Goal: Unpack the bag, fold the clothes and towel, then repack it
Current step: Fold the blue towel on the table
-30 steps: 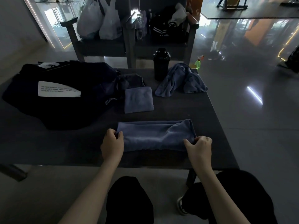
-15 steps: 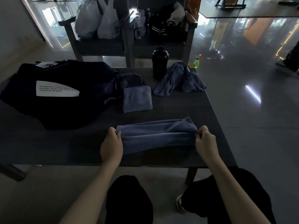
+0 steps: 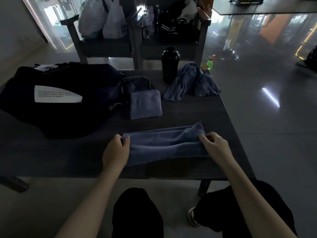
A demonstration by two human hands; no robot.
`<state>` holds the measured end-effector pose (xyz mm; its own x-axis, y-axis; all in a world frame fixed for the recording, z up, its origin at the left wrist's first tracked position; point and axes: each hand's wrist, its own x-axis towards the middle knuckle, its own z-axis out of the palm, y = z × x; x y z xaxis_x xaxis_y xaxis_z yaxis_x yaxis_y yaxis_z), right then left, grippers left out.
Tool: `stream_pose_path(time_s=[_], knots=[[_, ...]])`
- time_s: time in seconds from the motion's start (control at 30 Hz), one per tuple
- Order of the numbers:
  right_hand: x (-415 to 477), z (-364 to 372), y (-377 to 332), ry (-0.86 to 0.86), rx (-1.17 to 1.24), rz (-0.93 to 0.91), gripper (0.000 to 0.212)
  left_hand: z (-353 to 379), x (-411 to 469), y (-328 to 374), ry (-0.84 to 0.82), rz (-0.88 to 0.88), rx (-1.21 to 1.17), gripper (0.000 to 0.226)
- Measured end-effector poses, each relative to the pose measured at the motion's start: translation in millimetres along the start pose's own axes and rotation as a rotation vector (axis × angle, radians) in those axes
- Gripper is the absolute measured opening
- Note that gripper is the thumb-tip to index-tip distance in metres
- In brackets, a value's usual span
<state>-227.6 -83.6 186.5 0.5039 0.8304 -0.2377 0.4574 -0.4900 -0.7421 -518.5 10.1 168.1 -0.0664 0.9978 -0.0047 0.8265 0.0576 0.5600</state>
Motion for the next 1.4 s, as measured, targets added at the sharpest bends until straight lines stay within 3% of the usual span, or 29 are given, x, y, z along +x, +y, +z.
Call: stream_pose_path(time_s=[0.17, 0.27, 0.4, 0.53, 0.6, 0.7, 0.77, 1.0, 1.07, 1.17, 1.23, 1.3, 1.4], knots=[[22.8, 12.3, -25.5, 0.138, -0.089, 0.028, 0.026, -5.9, 25.1, 20.4, -0.152, -0.094, -0.128, 0.022], [27.3, 17.4, -29.9, 0.285, -0.080, -0.041, 0.017, -3.7, 32.2, 21.6, -0.055, -0.098, -0.279, 0.010], [30.6, 19.8, -29.2, 0.416, -0.110, -0.137, 0.018, -0.1, 32.2, 15.3, 0.095, -0.084, -0.360, 0.012], [37.2, 26.0, -27.6, 0.385, -0.357, -0.167, 0.032, 5.6, 28.5, 15.1, 0.143, -0.094, -0.182, 0.027], [35.1, 33.1, -27.2, 0.394, -0.361, -0.280, 0.043, 9.5, 24.6, 18.8, 0.189, 0.120, -0.040, 0.041], [28.7, 50.7, -18.9, 0.111, -0.512, -0.345, 0.053, 23.3, 18.6, 23.7, -0.075, 0.391, 0.182, 0.049], [30.3, 57.0, -8.4, -0.040, -0.637, -0.314, 0.058, 34.2, 15.6, 18.9, -0.231, 0.409, 0.343, 0.053], [57.5, 42.7, -5.3, -0.110, -0.749, -0.374, 0.061, 37.9, 22.9, 13.7, -0.272, 0.404, 0.464, 0.068], [61.5, 41.4, -9.3, -0.101, -0.789, -0.363, 0.060, 40.7, 18.0, 16.9, -0.239, 0.387, 0.463, 0.085], [47.2, 46.8, -25.6, 0.065, -0.881, -0.367, 0.058, 44.0, 11.3, 19.6, -0.189, 0.367, 0.464, 0.091], [27.8, 59.8, -39.4, 0.095, -0.743, -0.395, 0.057, 44.1, 10.9, 20.4, -0.172, 0.362, 0.473, 0.091], [10.9, 76.9, -47.3, -0.047, -0.535, -0.340, 0.058, 44.0, 10.7, 20.2, -0.164, 0.359, 0.481, 0.091], [3.4, 94.3, -33.6, -0.071, -0.650, -0.408, 0.064, 41.7, 6.4, 20.6, -0.198, 0.331, 0.456, 0.094]])
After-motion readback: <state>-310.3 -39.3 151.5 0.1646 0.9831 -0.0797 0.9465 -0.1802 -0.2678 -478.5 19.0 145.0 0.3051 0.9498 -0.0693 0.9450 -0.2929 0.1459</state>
